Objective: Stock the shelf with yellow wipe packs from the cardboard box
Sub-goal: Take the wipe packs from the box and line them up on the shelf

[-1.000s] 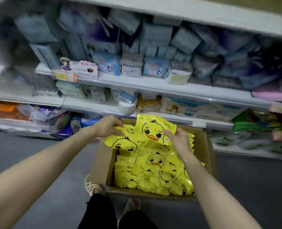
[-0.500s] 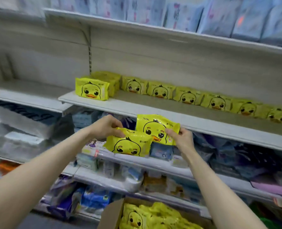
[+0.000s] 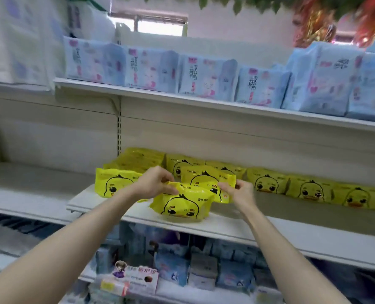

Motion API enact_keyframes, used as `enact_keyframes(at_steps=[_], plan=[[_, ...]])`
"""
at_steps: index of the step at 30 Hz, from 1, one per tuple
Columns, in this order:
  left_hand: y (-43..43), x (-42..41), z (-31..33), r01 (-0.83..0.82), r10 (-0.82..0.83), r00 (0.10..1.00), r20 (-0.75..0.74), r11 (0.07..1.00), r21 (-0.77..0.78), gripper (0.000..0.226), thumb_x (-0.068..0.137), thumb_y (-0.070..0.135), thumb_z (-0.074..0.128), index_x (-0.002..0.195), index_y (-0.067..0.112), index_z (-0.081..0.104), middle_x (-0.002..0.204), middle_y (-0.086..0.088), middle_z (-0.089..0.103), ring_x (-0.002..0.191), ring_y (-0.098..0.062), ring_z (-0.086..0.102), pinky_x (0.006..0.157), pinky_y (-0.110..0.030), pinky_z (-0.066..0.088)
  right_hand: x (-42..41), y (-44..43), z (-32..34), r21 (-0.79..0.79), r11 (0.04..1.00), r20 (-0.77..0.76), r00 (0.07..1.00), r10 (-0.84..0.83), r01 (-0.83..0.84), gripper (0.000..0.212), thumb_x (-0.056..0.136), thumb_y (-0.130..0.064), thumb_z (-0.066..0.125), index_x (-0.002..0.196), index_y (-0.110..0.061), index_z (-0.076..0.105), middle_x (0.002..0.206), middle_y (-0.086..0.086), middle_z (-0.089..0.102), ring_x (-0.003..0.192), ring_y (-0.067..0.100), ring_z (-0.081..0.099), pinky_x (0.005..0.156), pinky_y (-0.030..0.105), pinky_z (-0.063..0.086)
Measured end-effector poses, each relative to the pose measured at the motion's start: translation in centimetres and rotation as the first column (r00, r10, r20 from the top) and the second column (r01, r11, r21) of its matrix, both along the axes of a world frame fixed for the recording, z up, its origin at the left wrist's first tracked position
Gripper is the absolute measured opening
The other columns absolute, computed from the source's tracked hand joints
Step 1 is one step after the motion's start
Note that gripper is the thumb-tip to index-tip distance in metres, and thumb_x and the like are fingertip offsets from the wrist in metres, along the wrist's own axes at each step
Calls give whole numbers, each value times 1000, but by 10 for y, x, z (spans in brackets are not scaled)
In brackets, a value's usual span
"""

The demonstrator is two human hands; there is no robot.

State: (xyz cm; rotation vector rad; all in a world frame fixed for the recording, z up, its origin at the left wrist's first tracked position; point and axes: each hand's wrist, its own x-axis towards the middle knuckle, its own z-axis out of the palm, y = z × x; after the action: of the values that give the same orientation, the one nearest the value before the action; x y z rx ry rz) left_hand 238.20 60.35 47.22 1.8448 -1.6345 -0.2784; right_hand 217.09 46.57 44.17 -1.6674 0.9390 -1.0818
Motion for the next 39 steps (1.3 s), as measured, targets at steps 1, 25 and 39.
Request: enact_keyframes(at_steps=[1,25,39], plan=[[-11,6,2,6,-5,1000,15,1000,-4,22,76,29,76,90,12,72,74,5,56,68,-7,47,63,-22,34,10,-9,1,17,1000,12,1000,-22,22,4,82,-9,70,81,-7,66,69,-3,61,66,15,53,49,11,39],[-134,77,2,56,-80,975,207,992,116,28,73,23,77,67,-2,64,58,-6,47,54,-19,40,52,-27,27,107,-108,-17,191,979,-168,981,99,-66,10,85,-13,69,93,-7,68,77,8,67,63,16,62,50,19,51],[-159,88,2,-49,17,935,355,995,82,42,76,23,74,51,22,40,57,2,42,53,-15,41,48,-23,27,108,-115,-22,271,947,-107,973,205,-170,36,72,-52,73,96,-25,66,102,-5,69,100,12,62,90,28,48]])
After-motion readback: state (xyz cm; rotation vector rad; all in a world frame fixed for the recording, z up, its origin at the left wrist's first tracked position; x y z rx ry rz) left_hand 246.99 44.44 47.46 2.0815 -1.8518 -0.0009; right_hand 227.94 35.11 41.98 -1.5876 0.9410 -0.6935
